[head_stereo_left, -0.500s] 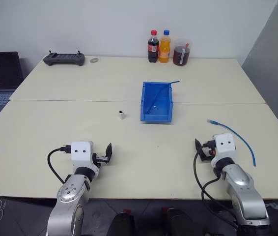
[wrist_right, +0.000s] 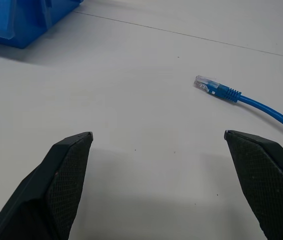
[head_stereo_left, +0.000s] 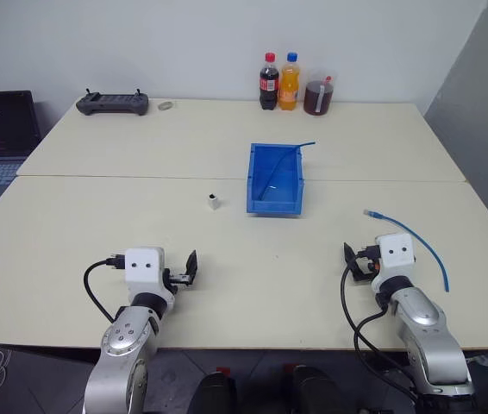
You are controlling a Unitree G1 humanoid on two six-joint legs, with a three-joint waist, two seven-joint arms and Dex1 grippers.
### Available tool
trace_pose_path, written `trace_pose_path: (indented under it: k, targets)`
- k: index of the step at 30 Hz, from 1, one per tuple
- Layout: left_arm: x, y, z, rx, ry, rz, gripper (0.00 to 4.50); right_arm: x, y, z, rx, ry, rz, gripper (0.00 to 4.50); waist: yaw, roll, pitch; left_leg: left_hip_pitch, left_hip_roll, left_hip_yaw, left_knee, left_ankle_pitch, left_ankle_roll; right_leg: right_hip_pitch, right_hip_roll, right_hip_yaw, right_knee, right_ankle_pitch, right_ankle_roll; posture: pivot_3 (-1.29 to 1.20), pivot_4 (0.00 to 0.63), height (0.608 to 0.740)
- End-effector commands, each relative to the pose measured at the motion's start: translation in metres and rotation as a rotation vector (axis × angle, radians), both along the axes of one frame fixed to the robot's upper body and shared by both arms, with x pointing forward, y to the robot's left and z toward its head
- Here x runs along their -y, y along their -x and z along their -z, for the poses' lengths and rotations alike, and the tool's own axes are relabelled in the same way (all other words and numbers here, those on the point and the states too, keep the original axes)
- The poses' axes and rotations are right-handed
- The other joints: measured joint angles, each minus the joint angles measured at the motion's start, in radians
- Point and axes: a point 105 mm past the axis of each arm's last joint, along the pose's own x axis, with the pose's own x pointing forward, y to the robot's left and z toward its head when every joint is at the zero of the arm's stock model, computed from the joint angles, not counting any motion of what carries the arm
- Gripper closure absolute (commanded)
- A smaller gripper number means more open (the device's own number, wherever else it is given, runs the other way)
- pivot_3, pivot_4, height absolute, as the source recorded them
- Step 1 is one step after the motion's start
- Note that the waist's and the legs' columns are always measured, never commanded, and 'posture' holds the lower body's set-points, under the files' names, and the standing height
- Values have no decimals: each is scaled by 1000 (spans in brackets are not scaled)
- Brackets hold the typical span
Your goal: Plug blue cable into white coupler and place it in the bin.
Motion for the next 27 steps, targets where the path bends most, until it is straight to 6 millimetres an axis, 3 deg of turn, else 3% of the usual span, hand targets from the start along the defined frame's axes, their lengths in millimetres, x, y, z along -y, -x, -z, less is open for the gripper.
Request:
trace_pose_path:
  k: [1, 5, 9, 13, 18, 23, 27]
  targets:
    - [-2, 0, -15, 66, -23, -9, 0, -1, -3, -11, 34, 3, 0, 6, 0, 0, 0, 0, 0, 0, 0, 0, 0, 0, 0, 0, 0, 0, 0, 0, 150, 740]
    - [5, -1, -15, 69, -28, 26, 0, -2, -3, -10, 30, -3, -9, 6, 0, 0, 0, 0, 0, 0, 0, 0, 0, 0, 0, 0, 0, 0, 0, 0, 150, 740]
    - [41, -6, -28, 107, -30, 254, 0, 14, -4, -15, 30, 15, 14, 6, 0, 0, 0, 0, 0, 0, 0, 0, 0, 0, 0, 0, 0, 0, 0, 0, 150, 740]
    - [100, -6, -49, 164, -110, 682, 0, 50, -5, -23, 21, 47, 51, 6, 11, 0, 0, -2, -1, -2, 5, 0, 0, 0, 0, -2, 0, 0, 0, 0, 150, 740]
    - [151, 0, -53, 181, -243, 1125, 0, 102, -9, -31, -36, 68, 49, 6, 6, 2, -1, -4, -1, 0, 11, -1, 2, 1, 1, 0, 0, 1, 2, 0, 150, 740]
    - [179, -10, -48, 189, -289, 1320, 0, 145, -12, -26, -132, 74, 49, 6, 1, 2, -1, -4, -1, 0, 11, -1, 3, 2, 2, 0, 0, 1, 2, 0, 150, 740]
    - [204, -14, -51, 213, -294, 1452, 0, 159, -17, -20, -223, 10, -36, 6, -1, 3, 0, -4, -2, 0, 12, -1, 3, 2, 2, 1, 0, 1, 2, 0, 150, 740]
